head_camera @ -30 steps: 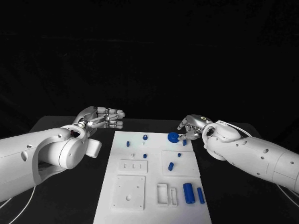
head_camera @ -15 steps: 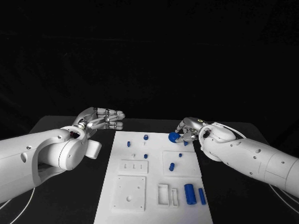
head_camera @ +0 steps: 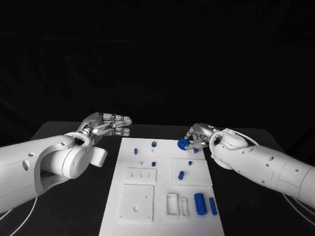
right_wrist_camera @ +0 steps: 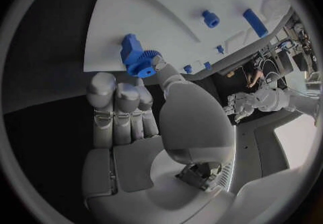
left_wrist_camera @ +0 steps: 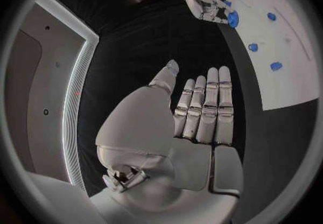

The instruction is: Assemble the parts on the task board

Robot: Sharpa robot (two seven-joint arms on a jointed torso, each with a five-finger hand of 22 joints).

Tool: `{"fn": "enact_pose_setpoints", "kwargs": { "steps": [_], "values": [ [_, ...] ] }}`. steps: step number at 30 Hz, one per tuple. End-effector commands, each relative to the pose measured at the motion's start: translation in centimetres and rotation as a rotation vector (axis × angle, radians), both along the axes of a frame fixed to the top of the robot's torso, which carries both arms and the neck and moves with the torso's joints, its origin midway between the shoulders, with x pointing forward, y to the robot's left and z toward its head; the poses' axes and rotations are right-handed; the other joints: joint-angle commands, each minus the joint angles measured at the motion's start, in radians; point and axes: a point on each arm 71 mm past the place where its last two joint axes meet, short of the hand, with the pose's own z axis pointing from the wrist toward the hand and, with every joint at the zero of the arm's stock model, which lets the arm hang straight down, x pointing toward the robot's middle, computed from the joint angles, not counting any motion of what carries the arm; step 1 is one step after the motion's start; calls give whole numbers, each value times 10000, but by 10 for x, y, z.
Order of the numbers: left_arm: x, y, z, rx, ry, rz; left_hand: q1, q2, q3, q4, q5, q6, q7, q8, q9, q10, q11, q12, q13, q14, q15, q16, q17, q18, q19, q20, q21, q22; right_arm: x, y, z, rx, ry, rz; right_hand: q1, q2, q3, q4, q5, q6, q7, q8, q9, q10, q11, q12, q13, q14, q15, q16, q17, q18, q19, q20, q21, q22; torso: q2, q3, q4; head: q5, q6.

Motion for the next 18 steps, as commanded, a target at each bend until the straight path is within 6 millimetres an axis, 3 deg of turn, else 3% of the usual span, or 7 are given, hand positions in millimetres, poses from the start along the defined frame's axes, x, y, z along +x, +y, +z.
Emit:
{"fn": "enact_pose_setpoints", "kwargs": {
  "steps": [1, 9, 11, 18],
  "values": [
    [0, -3, 2, -3, -62, -217, 4, -63, -4, 16, -68, -2, 33, 12, 14, -32, -9, 0, 8, -41, 1, -58, 6, -62, -97, -3, 56, -9, 0, 1, -2, -46, 128, 76, -74, -56, -73, 66, 101, -163, 52, -34, -10, 20, 29, 16, 2, 56, 31, 32, 31, -10, 547, 55, 53, 985, 0, -5, 14, -7, -6],
    [0, -4, 2, 41, -71, -258, 8, -85, -7, 28, -72, -13, 36, 11, 14, -46, -6, 0, 8, -47, 5, -59, 6, -62, -102, 0, 60, -22, 2, 4, -4, -16, 313, 92, -89, -52, -504, 391, 321, -906, 76, -59, -35, -3, 35, -14, -26, 71, 38, 53, 199, 0, 531, 69, 192, 1005, 7, -6, 14, 36, -35],
    [0, -4, 2, 57, -77, -262, 7, -83, -5, 31, -74, -17, 37, 9, 13, -50, -5, -1, 8, -45, 5, -58, 7, -62, -101, 0, 61, -23, 2, 4, -4, -12, 386, 94, -215, -45, -610, 502, 963, -951, 81, -62, -37, -11, 38, -20, -28, 83, 41, 100, 269, -1, 532, 67, 231, 1014, 5, -8, 1, 38, -45],
    [2, -7, 1, 99, -50, -288, -11, -85, -5, 45, -74, -14, 36, 13, 15, -67, 1, 2, 9, -54, 9, -61, 6, -61, -104, 5, 58, -29, 2, 4, -7, 26, 711, 125, -537, 2, -778, 571, 2587, -922, 81, -61, -37, -26, 29, -27, -26, 92, 35, 202, 448, -3, 524, 64, 330, 1032, 37, -22, -46, 52, -71]
  ]
}}
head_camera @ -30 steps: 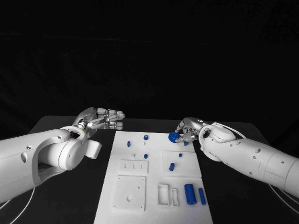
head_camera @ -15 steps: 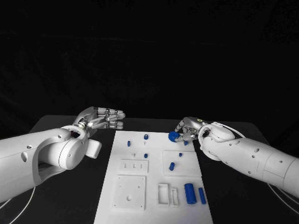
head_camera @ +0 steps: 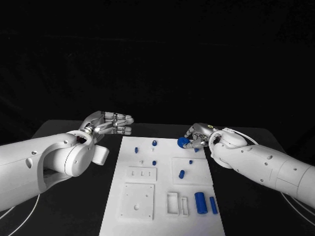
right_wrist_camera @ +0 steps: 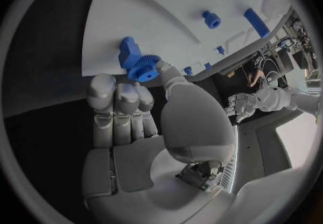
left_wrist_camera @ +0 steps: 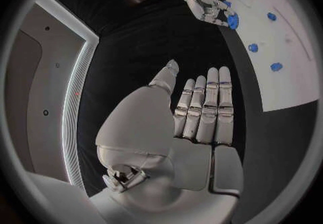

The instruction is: Assemble the parts on the task board

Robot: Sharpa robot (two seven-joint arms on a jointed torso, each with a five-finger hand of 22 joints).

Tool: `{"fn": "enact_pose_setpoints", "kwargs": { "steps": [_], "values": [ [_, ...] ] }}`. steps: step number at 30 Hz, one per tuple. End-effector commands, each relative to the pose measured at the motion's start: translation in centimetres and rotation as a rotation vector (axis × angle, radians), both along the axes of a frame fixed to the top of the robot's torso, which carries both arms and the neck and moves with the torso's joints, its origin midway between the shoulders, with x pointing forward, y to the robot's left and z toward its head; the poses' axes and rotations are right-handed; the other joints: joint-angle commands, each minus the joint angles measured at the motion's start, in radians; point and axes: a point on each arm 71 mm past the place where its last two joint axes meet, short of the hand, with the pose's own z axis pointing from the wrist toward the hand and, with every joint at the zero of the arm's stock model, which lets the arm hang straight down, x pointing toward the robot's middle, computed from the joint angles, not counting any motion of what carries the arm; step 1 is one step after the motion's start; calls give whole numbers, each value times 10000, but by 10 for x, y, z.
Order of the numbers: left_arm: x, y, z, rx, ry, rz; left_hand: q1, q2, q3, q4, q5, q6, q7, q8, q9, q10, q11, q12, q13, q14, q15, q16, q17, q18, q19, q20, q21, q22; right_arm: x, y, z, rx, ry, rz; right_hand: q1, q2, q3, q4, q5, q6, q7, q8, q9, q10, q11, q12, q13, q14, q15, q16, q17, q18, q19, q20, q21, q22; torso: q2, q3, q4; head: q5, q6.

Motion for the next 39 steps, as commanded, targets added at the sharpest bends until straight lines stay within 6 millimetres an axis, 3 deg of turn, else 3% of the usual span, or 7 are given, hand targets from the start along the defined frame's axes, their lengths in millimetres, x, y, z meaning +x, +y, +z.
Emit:
{"fn": "enact_pose_setpoints", "kwargs": {
  "steps": [1, 7, 13, 19, 27, 32, 39],
  "values": [
    [0, -3, 1, 26, -29, -221, -11, -85, -6, 45, -34, -14, 36, 13, 14, -67, 1, 2, 9, -54, 9, -61, 6, -61, -67, -32, 58, -16, -1, 1, -4, -10, 460, 162, -151, -14, -67, -30, 466, 33, 18, -59, -7, -46, 42, -23, -5, 64, 9, 96, 69, -6, 522, 64, 55, 1035, 24, -5, -34, 7, -7],
    [1, -4, 0, 34, -26, -222, -16, -90, -6, 44, -32, -15, 37, 13, 14, -81, 4, 0, 8, -57, 11, -61, 6, -59, -68, -30, 57, -21, -1, 2, -5, 37, 636, 237, -313, 66, 231, -196, 843, 354, -6, -58, -1, -39, 17, -3, 22, 70, -12, 100, 160, -24, 506, 48, 116, 1040, 17, 1, -15, -9, -10],
    [1, -4, 0, 40, -18, -214, -18, -96, -1, 39, -33, -17, 38, 13, 14, -105, 11, -1, 8, -59, 13, -60, 7, -56, -67, -27, 56, -29, -1, 4, -6, 56, 822, 326, -635, 98, 1124, -428, 738, 720, -70, -44, 10, -18, -48, 37, 91, 93, -52, 121, 300, -70, 481, 5, 183, 1045, 18, 2, 2, 8, 20],
    [1, -4, 0, 43, -12, -220, -10, -102, 6, 29, -27, -20, 40, 13, 14, -115, 13, 2, 9, -63, 16, -60, 7, -54, -67, -25, 56, -34, -1, 6, -7, 37, 927, 365, -726, 62, 1190, -473, 791, 763, -75, -39, 12, 17, -46, 77, 132, 99, -51, 125, 345, -81, 480, 3, 215, 1047, 24, 1, -11, 28, 14],
    [1, -5, 0, 45, -7, -220, -10, -102, 6, 29, -27, -20, 40, 13, 14, -115, 13, 2, 9, -63, 16, -60, 7, -54, -67, -25, 56, -34, -1, 7, -7, 10, 962, 393, -668, 116, 270, -320, 872, 768, -88, -41, 13, 68, -34, 141, 205, 107, -37, 201, 495, -79, 479, 13, 289, 1058, 21, -4, -18, 40, -5],
    [1, -5, 0, 45, -3, -226, -7, -104, 12, 20, -31, -18, 42, 13, 14, -126, 16, 1, 9, -63, 16, -59, 7, -53, -68, -24, 57, -39, -1, 9, -6, -90, 875, 384, -562, 125, -312, -68, 168, 752, -82, -36, 16, 77, -5, 153, 216, 116, -19, 229, 551, -69, 473, 30, 314, 1060, 20, -2, -11, 55, 9],
    [1, -5, 0, 49, 17, -232, -7, -104, 12, 20, -31, -18, 42, 13, 14, -126, 16, 1, 9, -63, 16, -59, 7, -53, -68, -24, 57, -39, -1, 13, -4, -365, 610, 346, -250, -14, -984, 683, -551, 803, -47, -30, 21, 98, 55, 222, 248, 119, 28, 292, 656, -36, 468, 79, 398, 1074, 20, 2, -13, 60, 27]
  ]
}}
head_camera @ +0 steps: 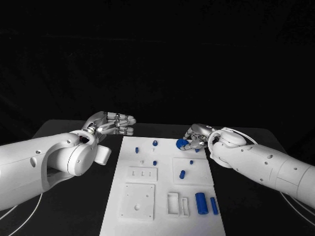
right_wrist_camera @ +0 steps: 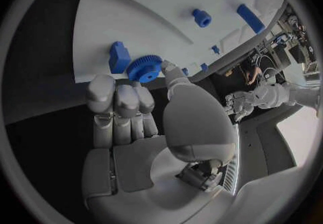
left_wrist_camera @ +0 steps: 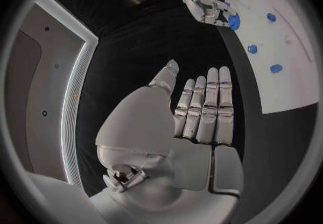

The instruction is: Assemble the parts on the task board

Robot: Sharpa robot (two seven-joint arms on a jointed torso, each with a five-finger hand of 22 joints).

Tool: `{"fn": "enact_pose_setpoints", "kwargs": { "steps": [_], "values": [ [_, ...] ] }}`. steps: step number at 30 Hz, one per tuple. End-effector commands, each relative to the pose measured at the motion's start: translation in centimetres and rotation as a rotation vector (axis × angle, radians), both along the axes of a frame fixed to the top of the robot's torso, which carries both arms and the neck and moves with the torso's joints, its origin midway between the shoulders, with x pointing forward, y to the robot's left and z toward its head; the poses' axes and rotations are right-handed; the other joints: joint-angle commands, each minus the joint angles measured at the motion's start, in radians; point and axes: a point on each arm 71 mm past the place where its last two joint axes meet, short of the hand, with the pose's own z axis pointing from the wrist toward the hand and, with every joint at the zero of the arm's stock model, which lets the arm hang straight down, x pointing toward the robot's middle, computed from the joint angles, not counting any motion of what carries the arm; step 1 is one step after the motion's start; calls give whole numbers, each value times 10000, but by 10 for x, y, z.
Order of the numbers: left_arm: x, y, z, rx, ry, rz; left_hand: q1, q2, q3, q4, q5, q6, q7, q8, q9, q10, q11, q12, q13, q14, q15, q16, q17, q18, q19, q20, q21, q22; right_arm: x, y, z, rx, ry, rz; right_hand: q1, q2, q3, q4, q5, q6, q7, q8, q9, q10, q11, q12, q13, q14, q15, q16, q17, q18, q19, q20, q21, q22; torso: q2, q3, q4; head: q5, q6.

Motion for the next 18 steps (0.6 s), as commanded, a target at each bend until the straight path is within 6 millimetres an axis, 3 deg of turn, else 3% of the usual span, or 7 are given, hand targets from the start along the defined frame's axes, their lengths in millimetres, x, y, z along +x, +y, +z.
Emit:
{"fn": "enact_pose_setpoints", "kwargs": {
  "steps": [1, 5, 6, 8, 9, 12, 18],
  "values": [
    [-1, -3, 1, -15, -25, -185, -7, -104, 12, 20, -32, -18, 42, 13, 14, -54, 15, 1, 9, -63, 16, -59, 7, -52, -68, -24, 57, -9, -2, 3, -6, -514, 185, 61, 110, -11, -94, 239, -179, 119, 10, 58, -11, 83, 14, 95, 51, 33, 38, 43, 33, -36, 469, 76, 80, 1078, 0, -1, -1, 5, 6],
    [-1, -3, 1, -14, -19, -191, -15, -108, 13, 25, -32, -18, 43, 14, 15, -64, 17, 1, 9, -63, 17, -59, 7, -52, -68, -23, 58, -13, -2, 5, -5, -614, 13, 9, 173, 25, 75, 338, -537, 411, -65, 56, -10, 154, -33, 211, 130, 46, 9, 98, 103, -68, 475, 54, 154, 1092, 3, -3, 4, 4, 11],
    [-1, -3, 1, -14, -18, -193, -21, -111, 14, 29, -32, -18, 44, 14, 15, -72, 19, 1, 9, -63, 17, -59, 7, -53, -69, -22, 59, -17, -2, 6, -4, -645, -41, -15, 238, 91, 317, 322, -932, 620, -124, 63, -7, 179, -69, 237, 149, 48, -8, 100, 108, -81, 475, 46, 167, 1093, 1, -2, 2, 7, 8],
    [-1, -3, 1, -14, -16, -196, -21, -111, 14, 29, -32, -18, 44, 14, 15, -72, 19, 1, 9, -63, 17, -59, 7, -53, -69, -22, 59, -17, -2, 7, -4, -689, -118, -51, 218, 76, 623, 296, -1132, 799, -168, 58, -5, 199, -91, 247, 159, 51, -25, 102, 116, -109, 472, 22, 180, 1094, 1, -3, 2, 13, 4],
    [-1, -3, 1, -14, -15, -196, -21, -111, 14, 29, -32, -18, 44, 14, 15, -72, 19, 1, 9, -63, 17, -59, 7, -53, -69, -22, 59, -17, -2, 7, -3, -710, -166, -76, 327, 185, 1006, 236, -1780, 987, -214, 62, -1, 220, -108, 258, 168, 57, -43, 105, 123, -126, 474, 8, 205, 1099, 1, -3, 2, 15, 1],
    [-1, -3, 1, -13, -11, -198, -21, -111, 14, 29, -32, -18, 44, 14, 15, -72, 19, 1, 9, -63, 17, -59, 7, -53, -69, -22, 59, -17, -2, 8, -2, -766, -287, -131, 246, 102, 1879, 61, -2097, 1293, -302, 47, -3, 250, -139, 252, 166, 65, -71, 101, 121, -167, 465, -23, 214, 1096, 0, -2, 3, 20, 1],
    [-1, -3, 1, -10, 0, -195, -21, -111, 14, 29, -32, -18, 44, 14, 15, -72, 19, 1, 9, -63, 17, -59, 7, -53, -69, -22, 59, -17, -2, 9, -1, -876, -526, -176, 118, 108, 2819, -358, -2440, 1742, -428, 49, 5, 286, -209, 238, 157, 73, -114, 82, 104, -229, 455, -70, 236, 1098, 3, 6, -2, 37, 22]
  ]
}}
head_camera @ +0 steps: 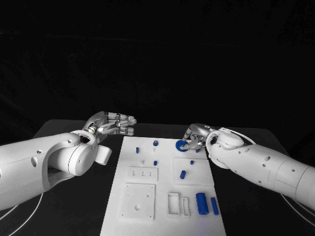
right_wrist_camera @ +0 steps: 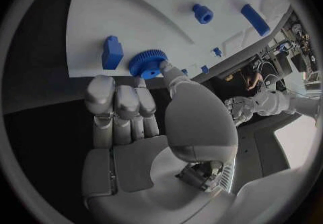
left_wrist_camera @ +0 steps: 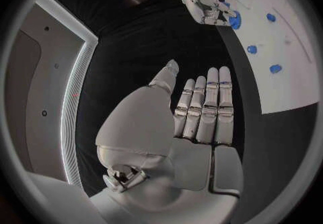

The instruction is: Assemble the parts on the task board

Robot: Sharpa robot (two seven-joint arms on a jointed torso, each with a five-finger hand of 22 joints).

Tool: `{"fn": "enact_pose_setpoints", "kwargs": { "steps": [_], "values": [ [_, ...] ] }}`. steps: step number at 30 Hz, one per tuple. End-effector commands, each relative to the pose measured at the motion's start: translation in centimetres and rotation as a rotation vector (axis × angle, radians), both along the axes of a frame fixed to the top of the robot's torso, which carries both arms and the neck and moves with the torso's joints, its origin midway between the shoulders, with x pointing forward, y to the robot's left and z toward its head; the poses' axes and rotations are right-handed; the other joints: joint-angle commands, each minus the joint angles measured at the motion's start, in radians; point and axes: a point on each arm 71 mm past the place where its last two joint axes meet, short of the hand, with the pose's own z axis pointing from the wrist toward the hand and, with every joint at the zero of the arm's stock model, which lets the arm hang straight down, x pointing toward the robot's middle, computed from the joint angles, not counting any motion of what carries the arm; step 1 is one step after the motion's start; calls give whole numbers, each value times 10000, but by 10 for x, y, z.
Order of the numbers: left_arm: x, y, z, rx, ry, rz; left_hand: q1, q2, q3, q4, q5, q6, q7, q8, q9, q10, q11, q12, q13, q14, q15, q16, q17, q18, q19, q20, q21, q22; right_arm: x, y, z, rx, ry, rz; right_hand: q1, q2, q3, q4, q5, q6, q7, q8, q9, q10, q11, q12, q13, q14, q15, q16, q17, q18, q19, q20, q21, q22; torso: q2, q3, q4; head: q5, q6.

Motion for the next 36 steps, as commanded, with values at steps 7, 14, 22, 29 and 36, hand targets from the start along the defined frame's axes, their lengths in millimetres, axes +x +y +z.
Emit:
{"fn": "enact_pose_setpoints", "kwargs": {
  "steps": [7, 14, 22, 29, 36],
  "values": [
    [-1, -3, 1, -19, -25, -189, -21, -111, 15, 29, -32, -18, 44, 15, 15, -72, 19, 1, 9, -63, 17, -59, 7, -53, -69, -22, 59, -10, -2, 4, 2, -499, -679, -109, -113, 43, 521, -494, -16, 301, -90, 70, 48, 7, -96, 35, 3, 41, -93, 66, 20, -198, 459, -93, 108, 1108, 2, 4, 0, 20, 10],
    [-1, -3, 1, -21, -30, -187, -13, -116, 28, 37, -32, -17, 45, 13, 14, -89, 24, 1, 9, -63, 19, -59, 7, -51, -67, -22, 64, -18, -6, 12, 8, -483, -1268, 145, -169, -15, 581, -563, 433, 307, -90, 69, 47, 25, -103, 46, 13, 42, -100, 83, 32, -194, 471, -101, 166, 1119, 0, 6, -3, 62, 16],
    [-1, -2, 1, -22, -34, -167, -13, -116, 28, 37, -32, -17, 45, 13, 14, -89, 24, 1, 9, -63, 19, -59, 7, -51, -67, -22, 64, -18, -20, 33, 21, -126, -1858, 834, -261, -66, 567, -582, 1080, 270, -80, 67, 44, 20, -107, 24, 4, 35, -111, 75, 21, -186, 478, -114, 219, 1129, -11, -8, -10, 259, 18],
    [-2, -2, 1, -28, -32, -178, -9, -120, 33, 29, -24, -19, 45, 15, 15, -95, 23, 2, 9, -55, 16, -57, 8, -50, -64, -23, 70, -22, -35, 64, 31, 77, -2257, 1682, -290, -83, 538, -580, 1208, 251, -76, 66, 43, 24, -104, 23, 6, 36, -110, 73, 17, -187, 481, -111, 254, 1135, -14, -27, -4, 383, 44],
    [-2, -3, 1, -31, -28, -191, -9, -120, 33, 29, -24, -19, 45, 15, 15, -95, 23, 2, 9, -55, 16, -57, 8, -50, -64, -23, 70, -22, -41, 88, 29, -54, -2301, 2123, -312, -96, 507, -549, 1222, 215, -66, 66, 42, 11, -97, 4, -4, 35, -105, 64, 4, -186, 475, -106, 257, 1134, -9, -42, 16, 427, 61]
  ]
}}
